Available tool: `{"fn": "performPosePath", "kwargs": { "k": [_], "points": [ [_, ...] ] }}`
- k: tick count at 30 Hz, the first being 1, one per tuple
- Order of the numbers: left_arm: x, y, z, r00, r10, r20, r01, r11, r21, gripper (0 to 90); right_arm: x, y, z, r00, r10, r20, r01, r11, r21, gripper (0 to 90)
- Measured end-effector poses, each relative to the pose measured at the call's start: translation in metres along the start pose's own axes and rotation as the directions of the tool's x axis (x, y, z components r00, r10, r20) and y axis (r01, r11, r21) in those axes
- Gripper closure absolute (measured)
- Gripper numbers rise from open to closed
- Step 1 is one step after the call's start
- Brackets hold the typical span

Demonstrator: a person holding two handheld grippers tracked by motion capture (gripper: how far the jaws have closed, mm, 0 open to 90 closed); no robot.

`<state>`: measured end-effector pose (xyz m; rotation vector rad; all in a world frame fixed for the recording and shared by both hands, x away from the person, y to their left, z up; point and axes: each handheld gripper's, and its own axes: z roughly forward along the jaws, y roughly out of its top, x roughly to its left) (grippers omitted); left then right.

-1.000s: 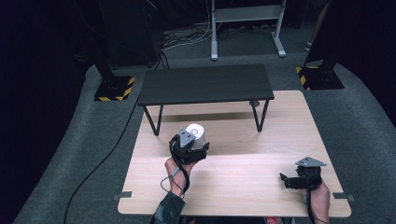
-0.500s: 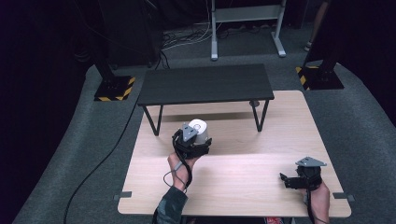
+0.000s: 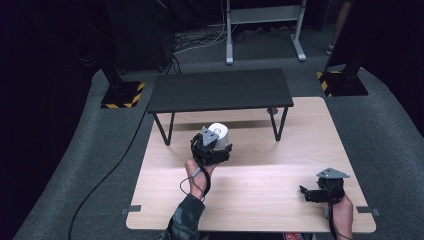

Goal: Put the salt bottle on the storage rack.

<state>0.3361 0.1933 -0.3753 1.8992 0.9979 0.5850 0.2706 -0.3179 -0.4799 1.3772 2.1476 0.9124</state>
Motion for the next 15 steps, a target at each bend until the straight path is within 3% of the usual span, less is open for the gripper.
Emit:
{"fn": "performPosePath", "kwargs": {
  "k": [15],
  "points": [
    [-0.007,0.021,0.011,0.9995,0.028,0.012,-0.027,0.9996,-0.006,29.9,0.000,0.000,0.000,1.0000,0.000,-0.002,0.000,1.000,0.000,0.0]
  ]
}}
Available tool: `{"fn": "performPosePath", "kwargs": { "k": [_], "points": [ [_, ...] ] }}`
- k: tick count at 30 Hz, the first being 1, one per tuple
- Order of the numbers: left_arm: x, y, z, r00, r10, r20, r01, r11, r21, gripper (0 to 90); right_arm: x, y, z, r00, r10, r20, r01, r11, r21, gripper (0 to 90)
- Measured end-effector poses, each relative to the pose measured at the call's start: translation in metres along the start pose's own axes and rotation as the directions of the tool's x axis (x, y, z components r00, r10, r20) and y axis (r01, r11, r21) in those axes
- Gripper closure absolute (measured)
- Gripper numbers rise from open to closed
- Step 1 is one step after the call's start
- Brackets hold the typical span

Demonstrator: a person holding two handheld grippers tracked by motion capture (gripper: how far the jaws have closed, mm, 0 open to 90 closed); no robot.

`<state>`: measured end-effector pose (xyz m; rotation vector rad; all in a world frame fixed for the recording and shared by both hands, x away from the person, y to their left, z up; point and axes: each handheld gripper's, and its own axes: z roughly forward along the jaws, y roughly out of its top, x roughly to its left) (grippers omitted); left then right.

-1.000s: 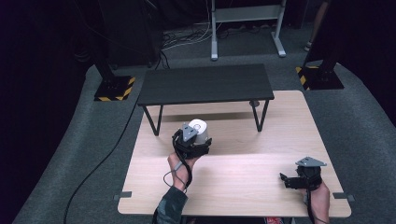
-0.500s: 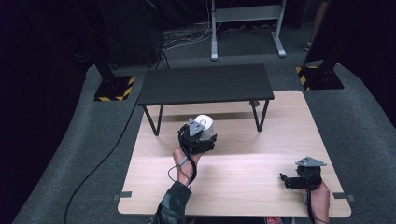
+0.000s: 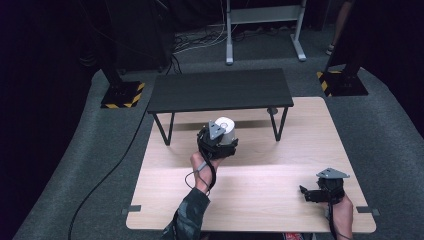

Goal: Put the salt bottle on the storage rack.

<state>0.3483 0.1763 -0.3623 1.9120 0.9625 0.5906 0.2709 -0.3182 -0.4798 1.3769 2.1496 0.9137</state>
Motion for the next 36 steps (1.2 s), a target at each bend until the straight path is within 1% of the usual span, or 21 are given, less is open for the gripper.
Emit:
{"fn": "performPosePath", "kwargs": {
  "k": [9,15,19,23,24,26,27,36],
  "points": [
    [-0.001,0.011,0.005,1.0000,0.004,0.003,-0.004,1.0000,-0.004,29.9,0.000,0.000,0.000,1.0000,-0.002,0.001,0.002,1.000,-0.001,0.0],
    [-0.001,0.018,0.007,0.9998,0.018,0.000,-0.018,0.9998,-0.004,29.9,0.000,0.000,0.000,1.0000,-0.002,0.001,0.002,1.000,-0.001,0.0],
    [0.000,0.022,0.007,0.9999,0.009,0.006,-0.009,0.9998,-0.016,29.9,0.000,0.000,0.000,1.0000,0.000,-0.001,0.000,1.000,0.000,0.0],
    [0.001,0.028,0.006,0.9999,0.012,0.012,-0.012,0.9997,-0.021,29.9,0.000,0.000,0.000,1.0000,0.000,-0.001,0.000,1.000,0.000,0.0],
    [0.001,0.032,0.006,0.9998,0.015,0.016,-0.015,0.9995,-0.028,29.9,0.000,0.000,0.000,1.0000,0.000,-0.001,0.000,1.000,0.001,0.0],
    [0.000,0.034,0.005,0.9997,0.018,0.017,-0.017,0.9994,-0.031,29.9,0.000,0.000,0.000,1.0000,0.000,-0.001,0.000,1.000,0.000,0.0],
    [-0.001,0.039,0.005,0.9995,0.026,0.018,-0.025,0.9990,-0.037,29.9,0.000,0.000,0.000,1.0000,0.000,-0.001,0.000,1.000,0.000,0.0],
    [-0.005,0.058,0.006,0.9979,0.057,0.028,-0.056,0.9973,-0.048,29.9,0.000,0.000,0.000,1.0000,0.000,-0.001,0.000,1.000,0.000,0.0]
  ]
}}
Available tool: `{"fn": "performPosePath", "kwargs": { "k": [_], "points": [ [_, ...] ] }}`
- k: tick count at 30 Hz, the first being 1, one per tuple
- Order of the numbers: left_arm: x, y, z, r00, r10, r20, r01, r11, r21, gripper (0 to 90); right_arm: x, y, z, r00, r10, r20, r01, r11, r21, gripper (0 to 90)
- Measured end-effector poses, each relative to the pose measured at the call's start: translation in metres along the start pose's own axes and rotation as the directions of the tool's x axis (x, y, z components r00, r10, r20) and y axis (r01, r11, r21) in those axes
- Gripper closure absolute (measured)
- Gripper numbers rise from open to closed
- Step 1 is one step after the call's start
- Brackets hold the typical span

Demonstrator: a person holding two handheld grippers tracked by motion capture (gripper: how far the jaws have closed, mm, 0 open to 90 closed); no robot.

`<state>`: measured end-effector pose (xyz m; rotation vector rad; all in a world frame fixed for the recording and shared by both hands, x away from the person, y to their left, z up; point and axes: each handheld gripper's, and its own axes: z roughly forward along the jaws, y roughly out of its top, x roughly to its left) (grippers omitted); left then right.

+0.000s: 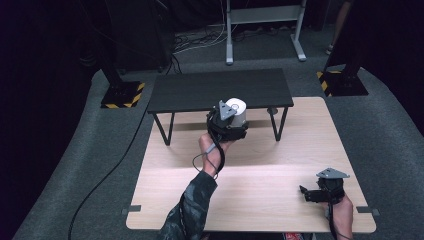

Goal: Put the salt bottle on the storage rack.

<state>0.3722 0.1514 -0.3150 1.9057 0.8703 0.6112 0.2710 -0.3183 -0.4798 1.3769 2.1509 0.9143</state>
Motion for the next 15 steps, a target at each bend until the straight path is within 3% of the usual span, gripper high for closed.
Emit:
{"fn": "performPosePath", "kwargs": {
  "k": [7,12,15],
  "points": [
    [-0.001,0.011,0.001,0.9999,0.005,0.014,-0.005,0.9999,-0.012,29.9,0.000,0.000,0.000,1.0000,-0.001,0.000,0.001,1.000,-0.001,0.0],
    [0.002,0.022,0.004,0.9995,-0.012,0.031,0.012,0.9996,-0.024,30.0,0.000,0.000,0.000,1.0000,-0.001,-0.001,0.001,1.000,0.000,0.0],
    [0.001,0.033,0.006,0.9994,0.000,0.035,0.000,0.9998,-0.020,29.9,0.000,0.000,0.000,1.0000,-0.002,0.000,0.002,1.000,-0.001,0.0]
  ]
}}
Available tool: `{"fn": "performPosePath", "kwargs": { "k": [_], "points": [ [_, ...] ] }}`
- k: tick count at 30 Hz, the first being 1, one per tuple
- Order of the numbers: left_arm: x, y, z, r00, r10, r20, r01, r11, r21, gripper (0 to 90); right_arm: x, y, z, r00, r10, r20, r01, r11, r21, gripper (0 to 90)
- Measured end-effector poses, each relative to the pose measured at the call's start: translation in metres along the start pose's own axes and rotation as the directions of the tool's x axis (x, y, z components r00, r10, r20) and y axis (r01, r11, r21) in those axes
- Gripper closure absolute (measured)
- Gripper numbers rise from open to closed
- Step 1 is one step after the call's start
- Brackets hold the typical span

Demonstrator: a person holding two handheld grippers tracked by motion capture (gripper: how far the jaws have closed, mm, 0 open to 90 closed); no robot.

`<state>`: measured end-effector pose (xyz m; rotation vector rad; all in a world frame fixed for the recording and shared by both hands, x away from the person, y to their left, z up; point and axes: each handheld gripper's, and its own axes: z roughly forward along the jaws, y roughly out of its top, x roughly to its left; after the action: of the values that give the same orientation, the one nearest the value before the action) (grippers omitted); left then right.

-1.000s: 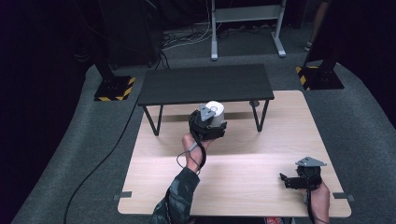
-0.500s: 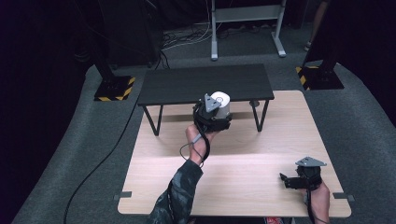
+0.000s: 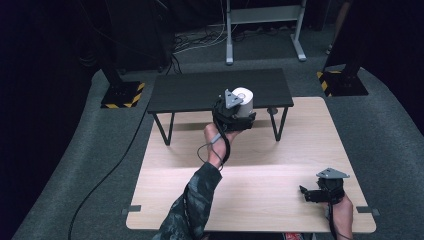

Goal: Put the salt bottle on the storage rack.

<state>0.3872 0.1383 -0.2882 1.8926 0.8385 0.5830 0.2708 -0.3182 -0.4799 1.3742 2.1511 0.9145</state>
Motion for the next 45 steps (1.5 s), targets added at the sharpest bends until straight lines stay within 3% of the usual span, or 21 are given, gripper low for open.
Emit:
{"fn": "performPosePath", "kwargs": {
  "k": [6,16,23,28,45],
  "points": [
    [0.001,0.013,0.006,0.9999,-0.003,0.010,0.003,1.0000,-0.007,29.9,0.000,0.000,0.000,1.0000,0.000,-0.001,0.000,1.000,0.000,0.0],
    [0.009,0.031,0.019,0.9981,-0.057,0.026,0.057,0.9981,-0.022,29.9,0.000,0.000,0.000,1.0000,-0.002,-0.003,0.002,1.000,0.000,0.0],
    [0.009,0.042,0.026,0.9979,-0.061,0.022,0.062,0.9977,-0.027,29.9,0.000,0.000,0.000,1.0000,0.000,-0.004,0.000,1.000,-0.001,0.0],
    [0.004,0.053,0.039,0.9990,-0.042,0.017,0.042,0.9991,-0.006,29.9,-0.001,0.000,0.000,1.0000,-0.005,-0.005,0.005,1.000,-0.003,0.0],
    [-0.001,0.071,0.081,0.9955,-0.089,0.033,0.088,0.9958,0.027,29.9,-0.001,-0.001,0.000,0.9999,-0.009,-0.006,0.009,1.000,-0.004,0.0]
  ]
}}
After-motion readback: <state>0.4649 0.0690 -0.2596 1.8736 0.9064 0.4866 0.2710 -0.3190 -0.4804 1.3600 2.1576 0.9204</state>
